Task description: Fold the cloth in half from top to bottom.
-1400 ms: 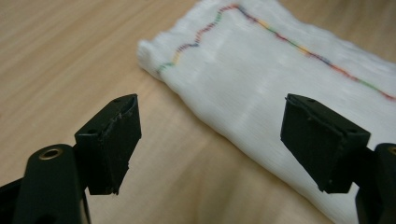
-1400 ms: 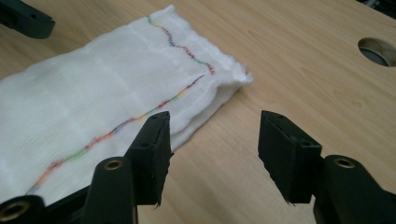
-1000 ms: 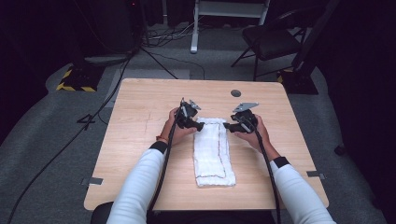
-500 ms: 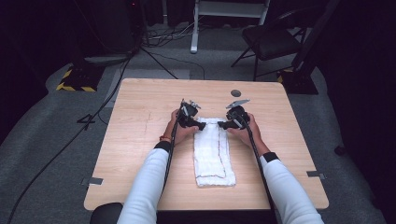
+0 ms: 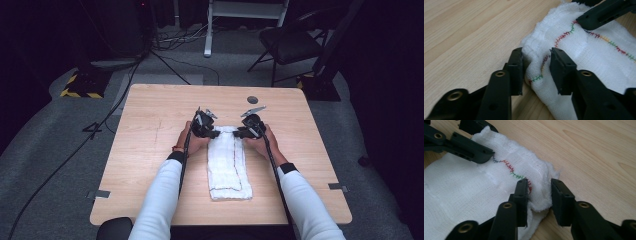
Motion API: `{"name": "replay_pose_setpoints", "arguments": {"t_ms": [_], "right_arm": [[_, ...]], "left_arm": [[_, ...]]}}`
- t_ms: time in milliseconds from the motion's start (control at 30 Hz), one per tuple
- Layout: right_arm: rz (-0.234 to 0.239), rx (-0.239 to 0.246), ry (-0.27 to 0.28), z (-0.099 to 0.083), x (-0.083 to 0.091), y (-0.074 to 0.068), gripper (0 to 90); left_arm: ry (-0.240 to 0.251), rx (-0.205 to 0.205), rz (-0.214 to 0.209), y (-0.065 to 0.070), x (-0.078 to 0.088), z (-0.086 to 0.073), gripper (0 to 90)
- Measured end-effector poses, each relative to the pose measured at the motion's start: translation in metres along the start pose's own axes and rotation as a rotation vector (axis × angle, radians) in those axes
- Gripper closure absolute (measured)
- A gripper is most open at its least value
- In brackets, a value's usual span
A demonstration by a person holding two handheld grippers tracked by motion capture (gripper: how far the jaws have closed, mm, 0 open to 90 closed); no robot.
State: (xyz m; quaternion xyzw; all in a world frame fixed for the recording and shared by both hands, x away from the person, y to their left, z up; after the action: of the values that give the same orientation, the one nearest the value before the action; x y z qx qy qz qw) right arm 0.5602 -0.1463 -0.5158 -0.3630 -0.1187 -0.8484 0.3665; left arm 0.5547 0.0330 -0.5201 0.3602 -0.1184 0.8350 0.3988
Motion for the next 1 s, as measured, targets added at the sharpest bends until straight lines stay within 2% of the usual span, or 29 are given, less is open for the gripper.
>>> {"name": "replay_pose_setpoints", "arguments": {"t_ms": [100, 167, 333, 400, 567, 700, 833, 1000], "right_arm": [[-0.023, 0.044, 0.004, 0.001, 0.0, -0.005, 78.6], [-0.041, 0.067, 0.005, 0.002, 0.0, -0.008, 80.7], [-0.071, 0.082, 0.035, 0.001, 0.002, -0.007, 82.5], [-0.079, 0.091, 0.05, 0.003, 0.005, -0.007, 82.9], [-0.118, 0.132, 0.084, 0.013, 0.016, -0.006, 83.2], [-0.141, 0.144, 0.12, 0.023, 0.029, -0.005, 83.4], [-0.163, 0.168, 0.145, 0.033, 0.039, -0.007, 83.7], [-0.191, 0.193, 0.174, 0.046, 0.053, -0.006, 83.8]], "left_arm": [[0.0, 0.014, -0.008, 0.001, -0.001, 0.001, 74.3], [0.003, 0.008, 0.003, 0.001, -0.001, 0.002, 75.9], [0.012, 0.004, 0.036, -0.001, -0.002, 0.005, 79.4], [0.027, -0.006, 0.051, -0.001, 0.0, 0.008, 79.7], [0.038, -0.059, 0.105, 0.004, 0.004, 0.021, 80.8], [0.066, -0.072, 0.114, 0.005, 0.013, 0.032, 80.8], [0.084, -0.123, 0.149, 0.008, 0.023, 0.045, 80.9], [0.129, -0.127, 0.153, 0.008, 0.035, 0.057, 80.8]]}}
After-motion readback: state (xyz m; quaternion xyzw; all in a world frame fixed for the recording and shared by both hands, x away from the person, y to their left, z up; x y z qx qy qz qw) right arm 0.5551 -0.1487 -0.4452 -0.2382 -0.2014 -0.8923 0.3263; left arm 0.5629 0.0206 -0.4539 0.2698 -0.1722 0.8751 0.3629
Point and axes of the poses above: each handheld gripper's, and its own axes: x roughly backward along the jaws, z roughly out of its top, y roughly to its right, the point moved 4 cm from there along -x, roughly forward along the jaws, and after that the axes turned 5 degrees about y, right-handed, at the moved point
